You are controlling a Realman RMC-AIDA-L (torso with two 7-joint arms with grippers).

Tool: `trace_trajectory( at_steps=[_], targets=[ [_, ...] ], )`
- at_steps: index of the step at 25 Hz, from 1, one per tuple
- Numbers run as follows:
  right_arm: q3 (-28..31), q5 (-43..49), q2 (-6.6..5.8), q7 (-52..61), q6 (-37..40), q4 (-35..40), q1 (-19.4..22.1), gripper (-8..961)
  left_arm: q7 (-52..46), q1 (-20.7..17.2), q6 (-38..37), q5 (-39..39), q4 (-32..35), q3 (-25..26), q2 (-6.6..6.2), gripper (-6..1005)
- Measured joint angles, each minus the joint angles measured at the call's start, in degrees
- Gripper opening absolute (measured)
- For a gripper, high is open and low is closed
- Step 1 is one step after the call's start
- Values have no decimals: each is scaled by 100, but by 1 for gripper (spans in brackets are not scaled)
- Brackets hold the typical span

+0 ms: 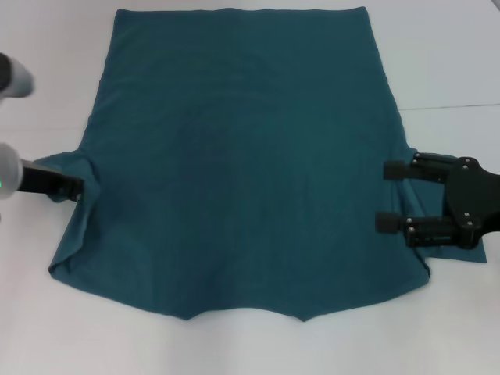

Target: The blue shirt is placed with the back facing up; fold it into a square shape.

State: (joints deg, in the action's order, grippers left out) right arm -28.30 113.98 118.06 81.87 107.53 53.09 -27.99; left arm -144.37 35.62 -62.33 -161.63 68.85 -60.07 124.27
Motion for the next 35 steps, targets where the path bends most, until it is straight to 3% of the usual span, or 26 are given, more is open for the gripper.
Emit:
trace_trajectory(
  at_steps=[12, 16, 24, 31, 35],
  targets=[
    [0, 1, 24, -5, 5, -5, 43, 915, -6, -101, 370, 32, 88, -1733, 18, 113],
    [0, 3, 24, -5, 4, -8, 43, 914, -38, -126, 377, 121, 128, -1879, 24, 160],
    [4, 9, 46, -4, 16, 17, 102, 913, -415, -240, 367, 244, 291, -911, -17, 414],
    [9, -75, 56, -4, 74, 31, 140, 912, -832, 87, 86, 282, -308, 658, -39, 588],
    [-15, -86, 65, -5, 81, 34, 144, 912, -975, 425, 16, 299, -1028, 1328, -121, 798]
  ],
)
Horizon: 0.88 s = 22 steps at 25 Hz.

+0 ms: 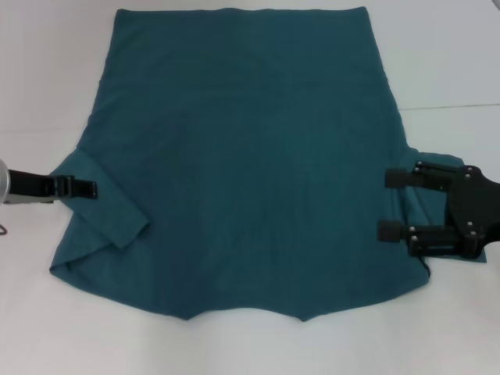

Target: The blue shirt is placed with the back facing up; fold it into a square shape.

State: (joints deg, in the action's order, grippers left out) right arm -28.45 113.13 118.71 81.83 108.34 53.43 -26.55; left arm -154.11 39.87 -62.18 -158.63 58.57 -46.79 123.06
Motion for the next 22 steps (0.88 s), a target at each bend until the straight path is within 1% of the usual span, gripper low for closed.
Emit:
trace_trajectory(
  at_steps=[2, 3, 6, 8, 10, 12, 16, 22],
  targets=[
    [-13, -3, 3, 0, 10, 1, -3, 913, -17, 120, 36, 31, -280, 181, -54, 797],
    [-15, -4, 6, 0, 22, 1, -7, 913, -12, 228, 125, 101, -587, 303, -136, 797],
    [-19, -6, 10, -1, 39, 1, -18, 914, 32, 335, 431, 257, -1005, 343, -256, 796],
    [-20, -8, 11, -6, 41, 1, -22, 914, 54, 358, 739, 307, -1155, 333, -285, 795],
    [-20, -10, 15, -9, 46, -1, -30, 914, 68, 377, 1088, 312, -1273, 345, -288, 794],
    [-20, -10, 17, -11, 50, -1, -30, 914, 68, 397, 1171, 313, -1345, 353, -296, 793],
    [-20, -10, 20, -50, 55, -15, -36, 915, 36, 480, 1350, 315, -1631, 378, -357, 792],
    [-20, -10, 40, -70, 56, -15, -72, 915, -92, 613, 1426, 316, -1921, 391, -402, 793]
  ],
)
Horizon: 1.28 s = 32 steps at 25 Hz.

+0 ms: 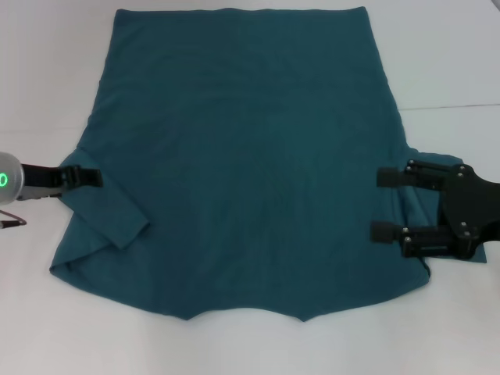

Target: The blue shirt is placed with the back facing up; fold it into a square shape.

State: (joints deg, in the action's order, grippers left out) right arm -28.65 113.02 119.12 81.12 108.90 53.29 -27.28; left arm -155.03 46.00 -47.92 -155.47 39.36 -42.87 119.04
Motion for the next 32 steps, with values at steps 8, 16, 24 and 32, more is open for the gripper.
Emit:
trace_trajectory(
  at_steps=[8, 16, 24, 32],
  targets=[
    [-8, 1, 26, -8, 6, 15, -6, 912, -79, 47, 147, -46, -252, 13, -18, 791],
    [-8, 1, 30, -11, 15, -6, -6, 915, -85, -2, 212, -60, -382, 66, -22, 785],
    [-9, 1, 33, -17, 17, -20, -3, 915, -60, 13, 378, -63, -548, 64, -25, 779],
    [-9, 1, 33, -18, 17, -20, 11, 914, -39, 51, 389, -44, -627, 44, -21, 773]
  ],
)
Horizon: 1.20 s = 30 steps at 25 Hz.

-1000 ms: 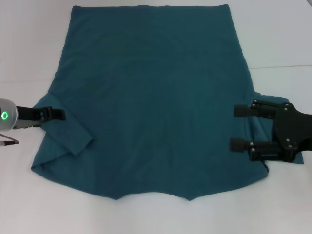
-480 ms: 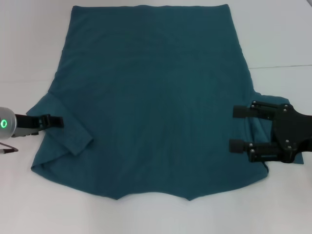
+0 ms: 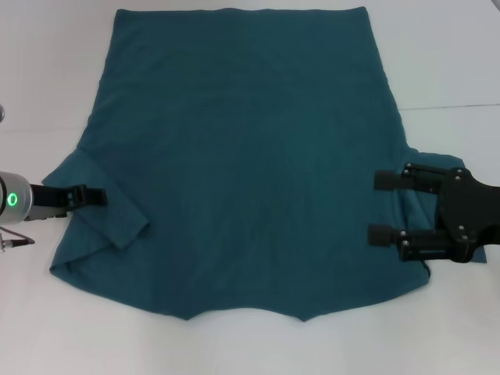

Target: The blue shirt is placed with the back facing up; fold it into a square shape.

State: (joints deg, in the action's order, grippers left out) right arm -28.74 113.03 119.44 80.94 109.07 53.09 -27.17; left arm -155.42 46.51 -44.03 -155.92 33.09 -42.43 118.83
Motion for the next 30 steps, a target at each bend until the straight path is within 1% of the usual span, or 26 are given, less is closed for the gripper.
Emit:
trace_trajectory(
  at_steps=[9, 16, 27, 30],
  targets=[
    [0, 0, 0, -9, -5, -3, -16, 915, 117, 27, 85, 69, -40, 1, 13, 766],
    [0, 0, 0, -2, -3, -9, -17, 914, 381, 70, 275, 268, -38, 3, 39, 555],
    [0, 0, 0, 6, -10, -9, -26, 914, 650, 93, 386, 354, -8, -28, 62, 349],
    [0, 0, 0, 14, -7, -9, -27, 914, 708, 103, 457, 359, -22, -32, 99, 230]
  ],
)
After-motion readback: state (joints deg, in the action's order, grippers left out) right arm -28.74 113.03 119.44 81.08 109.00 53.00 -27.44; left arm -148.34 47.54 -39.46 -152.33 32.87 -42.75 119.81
